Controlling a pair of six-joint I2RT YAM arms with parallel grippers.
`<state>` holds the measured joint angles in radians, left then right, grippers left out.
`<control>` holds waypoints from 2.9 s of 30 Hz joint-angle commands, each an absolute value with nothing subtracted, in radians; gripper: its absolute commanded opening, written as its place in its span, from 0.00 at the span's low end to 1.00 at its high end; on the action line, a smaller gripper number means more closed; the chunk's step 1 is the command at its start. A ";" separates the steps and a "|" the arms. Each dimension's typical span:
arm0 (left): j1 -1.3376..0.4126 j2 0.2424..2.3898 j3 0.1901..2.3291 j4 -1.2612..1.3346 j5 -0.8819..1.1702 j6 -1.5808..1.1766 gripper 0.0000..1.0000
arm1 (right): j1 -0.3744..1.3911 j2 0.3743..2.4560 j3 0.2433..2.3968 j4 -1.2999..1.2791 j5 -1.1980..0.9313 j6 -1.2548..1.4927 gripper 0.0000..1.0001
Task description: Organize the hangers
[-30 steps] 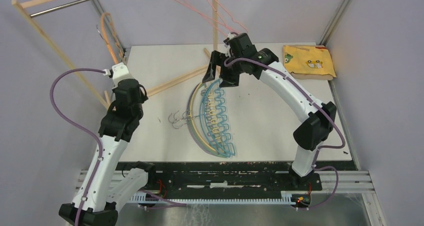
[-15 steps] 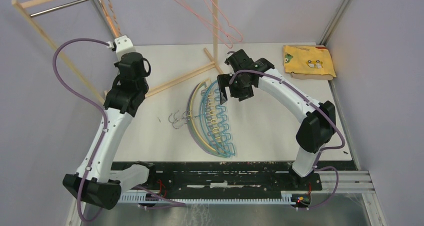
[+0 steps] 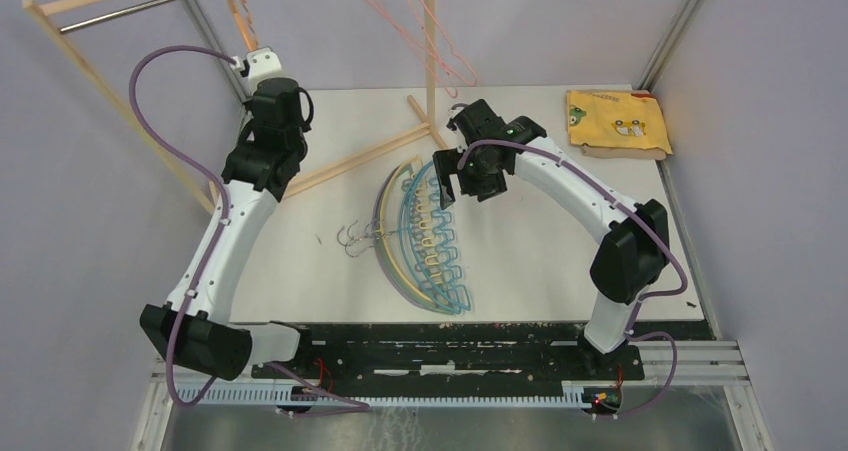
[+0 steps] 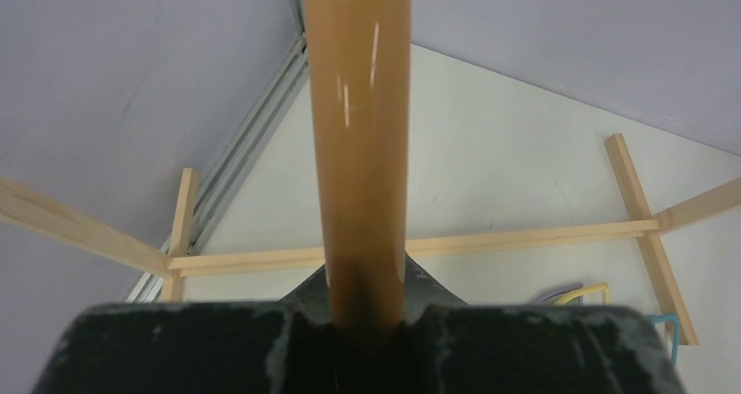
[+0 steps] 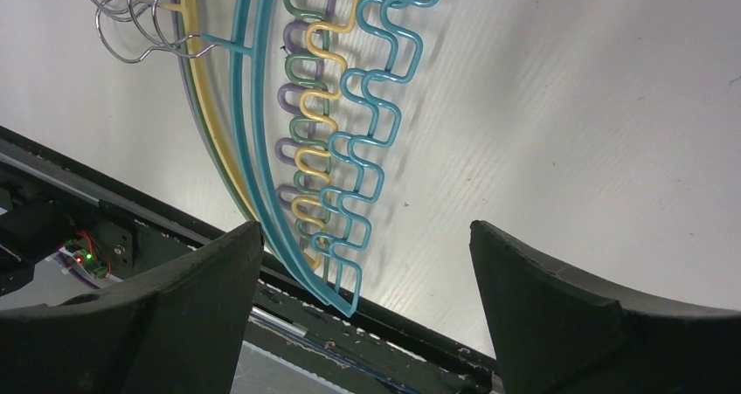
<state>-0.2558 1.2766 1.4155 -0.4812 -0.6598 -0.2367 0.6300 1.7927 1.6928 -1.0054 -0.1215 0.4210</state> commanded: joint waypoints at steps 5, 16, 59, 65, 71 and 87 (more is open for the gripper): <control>-0.261 1.368 1.543 -0.494 -0.566 -0.274 0.03 | 0.608 1.770 1.674 -0.970 -0.110 0.399 0.96; -0.400 1.497 1.567 -0.516 -0.478 -0.310 0.03 | 0.591 1.760 1.625 -0.942 -0.123 0.406 0.96; -0.458 1.247 1.367 -0.447 -0.079 -0.253 0.99 | 0.617 1.870 1.743 -0.944 -0.154 0.422 1.00; -0.459 1.085 1.165 -0.458 -0.049 -0.280 0.99 | 0.678 1.977 1.799 -0.911 -0.182 0.481 0.95; -0.459 0.980 1.030 -0.463 -0.035 -0.294 1.00 | 0.729 2.112 1.929 -0.887 -0.198 0.529 0.77; -0.458 0.848 0.918 -0.543 -0.037 -0.320 0.98 | 0.767 2.300 1.974 -0.814 -0.194 0.615 0.46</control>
